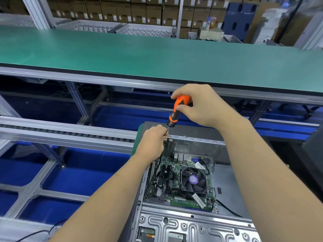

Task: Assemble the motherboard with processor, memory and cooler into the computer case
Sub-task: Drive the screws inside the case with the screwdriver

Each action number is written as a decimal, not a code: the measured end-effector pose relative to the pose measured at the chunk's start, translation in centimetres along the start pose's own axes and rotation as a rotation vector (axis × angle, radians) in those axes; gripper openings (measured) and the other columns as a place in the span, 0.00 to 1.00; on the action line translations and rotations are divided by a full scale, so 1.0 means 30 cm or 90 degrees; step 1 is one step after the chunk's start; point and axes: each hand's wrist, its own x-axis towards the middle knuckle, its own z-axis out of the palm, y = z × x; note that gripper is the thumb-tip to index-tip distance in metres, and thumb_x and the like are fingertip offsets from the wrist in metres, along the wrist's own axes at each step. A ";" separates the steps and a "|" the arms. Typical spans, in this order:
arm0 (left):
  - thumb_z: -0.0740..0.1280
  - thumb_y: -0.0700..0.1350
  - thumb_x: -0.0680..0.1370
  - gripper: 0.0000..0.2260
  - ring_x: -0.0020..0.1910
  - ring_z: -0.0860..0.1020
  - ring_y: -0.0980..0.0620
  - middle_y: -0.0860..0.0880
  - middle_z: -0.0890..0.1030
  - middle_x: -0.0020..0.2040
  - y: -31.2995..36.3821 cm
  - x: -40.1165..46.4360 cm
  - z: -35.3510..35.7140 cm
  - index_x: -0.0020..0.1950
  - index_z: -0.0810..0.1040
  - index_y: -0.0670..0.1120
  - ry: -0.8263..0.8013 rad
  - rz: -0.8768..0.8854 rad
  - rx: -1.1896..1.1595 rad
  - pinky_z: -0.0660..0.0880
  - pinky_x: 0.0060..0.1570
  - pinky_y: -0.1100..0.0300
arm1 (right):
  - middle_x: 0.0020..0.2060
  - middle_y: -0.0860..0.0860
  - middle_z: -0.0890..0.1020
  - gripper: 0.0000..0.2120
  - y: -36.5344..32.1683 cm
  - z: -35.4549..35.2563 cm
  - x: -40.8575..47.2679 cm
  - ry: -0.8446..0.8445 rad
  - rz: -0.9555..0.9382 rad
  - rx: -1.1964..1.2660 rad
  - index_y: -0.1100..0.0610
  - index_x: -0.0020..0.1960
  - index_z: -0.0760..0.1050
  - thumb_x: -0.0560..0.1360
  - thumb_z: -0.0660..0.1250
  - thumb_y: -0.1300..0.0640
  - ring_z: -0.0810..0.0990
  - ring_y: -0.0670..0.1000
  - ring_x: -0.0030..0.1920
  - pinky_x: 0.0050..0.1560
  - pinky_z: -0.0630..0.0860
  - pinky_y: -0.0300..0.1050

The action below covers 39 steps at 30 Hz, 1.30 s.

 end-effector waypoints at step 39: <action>0.68 0.49 0.80 0.08 0.48 0.74 0.52 0.55 0.83 0.46 -0.036 -0.003 0.025 0.55 0.84 0.48 0.094 -0.014 -0.101 0.74 0.51 0.52 | 0.43 0.47 0.80 0.16 -0.016 0.012 -0.012 0.089 0.035 -0.026 0.54 0.64 0.79 0.80 0.69 0.49 0.74 0.48 0.41 0.47 0.72 0.44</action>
